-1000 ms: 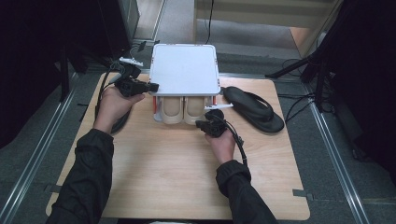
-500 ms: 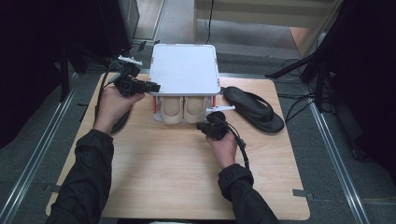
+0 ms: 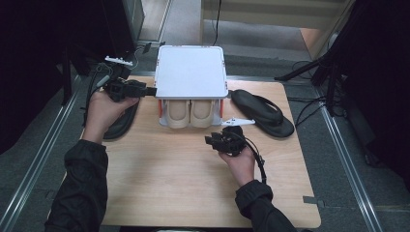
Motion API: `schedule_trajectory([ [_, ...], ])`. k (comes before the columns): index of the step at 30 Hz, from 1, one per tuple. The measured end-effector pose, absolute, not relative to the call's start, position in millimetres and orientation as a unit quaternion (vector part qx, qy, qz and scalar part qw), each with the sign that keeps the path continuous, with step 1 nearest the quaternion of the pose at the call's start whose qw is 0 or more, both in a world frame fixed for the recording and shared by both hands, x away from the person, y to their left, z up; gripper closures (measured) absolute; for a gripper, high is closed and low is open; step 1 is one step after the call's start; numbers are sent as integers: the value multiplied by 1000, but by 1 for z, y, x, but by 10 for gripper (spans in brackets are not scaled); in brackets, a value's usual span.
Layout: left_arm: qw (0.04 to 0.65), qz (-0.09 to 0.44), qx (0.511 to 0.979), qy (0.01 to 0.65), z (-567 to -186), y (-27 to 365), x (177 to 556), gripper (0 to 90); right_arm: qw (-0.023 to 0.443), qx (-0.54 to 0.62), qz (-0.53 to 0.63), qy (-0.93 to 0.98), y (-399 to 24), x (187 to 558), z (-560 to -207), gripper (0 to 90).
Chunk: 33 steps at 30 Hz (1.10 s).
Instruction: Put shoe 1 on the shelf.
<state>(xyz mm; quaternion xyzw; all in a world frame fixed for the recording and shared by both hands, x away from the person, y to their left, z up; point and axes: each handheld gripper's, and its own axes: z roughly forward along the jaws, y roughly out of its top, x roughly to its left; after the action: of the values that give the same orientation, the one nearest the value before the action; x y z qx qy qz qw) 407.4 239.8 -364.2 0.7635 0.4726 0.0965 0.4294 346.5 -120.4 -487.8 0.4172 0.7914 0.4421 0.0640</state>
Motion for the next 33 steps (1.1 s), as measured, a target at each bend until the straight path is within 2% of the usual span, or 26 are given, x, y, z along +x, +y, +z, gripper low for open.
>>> schedule_trajectory([
  [7, 429, 109, 754, 486, -367, 255, 396, 405, 83, 392, 437, 805, -124, 332, -477, 635],
  [13, 428, 119, 741, 504, -373, 271, 390, 411, 70, 395, 448, 799, -136, 321, -481, 606],
  [17, 420, 125, 733, 520, -381, 281, 386, 453, 63, 395, 454, 796, -142, 315, -487, 620],
  [23, 416, 126, 732, 525, -395, 291, 382, 571, 49, 386, 457, 800, -143, 314, -487, 618],
  [28, 402, 143, 734, 528, -408, 296, 377, 715, 73, 373, 455, 805, -143, 312, -486, 597],
  [33, 395, 146, 732, 535, -420, 301, 376, 817, 80, 380, 457, 801, -145, 314, -487, 597],
])
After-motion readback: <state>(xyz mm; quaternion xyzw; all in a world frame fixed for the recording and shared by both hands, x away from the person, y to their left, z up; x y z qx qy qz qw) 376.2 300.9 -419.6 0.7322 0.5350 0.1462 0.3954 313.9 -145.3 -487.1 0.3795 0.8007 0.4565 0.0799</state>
